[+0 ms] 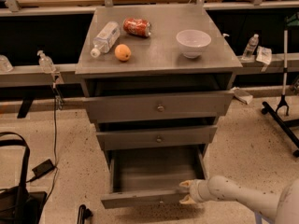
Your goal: Close bottom drawer
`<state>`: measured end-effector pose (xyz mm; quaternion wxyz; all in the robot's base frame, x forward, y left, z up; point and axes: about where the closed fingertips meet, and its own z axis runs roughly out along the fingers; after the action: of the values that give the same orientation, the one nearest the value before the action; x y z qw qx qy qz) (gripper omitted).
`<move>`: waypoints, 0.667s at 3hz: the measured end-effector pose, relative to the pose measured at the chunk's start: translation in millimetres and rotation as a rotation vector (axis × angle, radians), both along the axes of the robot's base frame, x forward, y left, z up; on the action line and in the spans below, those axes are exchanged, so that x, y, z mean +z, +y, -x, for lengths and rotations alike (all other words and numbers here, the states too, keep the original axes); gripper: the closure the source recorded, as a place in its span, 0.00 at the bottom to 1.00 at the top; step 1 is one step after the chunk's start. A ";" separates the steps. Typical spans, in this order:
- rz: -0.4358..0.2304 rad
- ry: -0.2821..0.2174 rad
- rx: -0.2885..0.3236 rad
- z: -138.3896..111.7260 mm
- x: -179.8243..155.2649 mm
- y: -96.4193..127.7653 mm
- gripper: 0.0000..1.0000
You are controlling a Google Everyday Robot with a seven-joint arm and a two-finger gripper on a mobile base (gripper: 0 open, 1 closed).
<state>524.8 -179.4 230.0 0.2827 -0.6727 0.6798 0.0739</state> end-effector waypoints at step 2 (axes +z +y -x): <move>-0.129 0.074 -0.004 39.3 -16.8 -11.7 0.99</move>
Offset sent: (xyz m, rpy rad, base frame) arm -0.0563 -0.0316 -0.0359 0.1479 0.1340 -0.0356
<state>485.6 -191.1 213.2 0.3000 -0.6487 0.6849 0.1419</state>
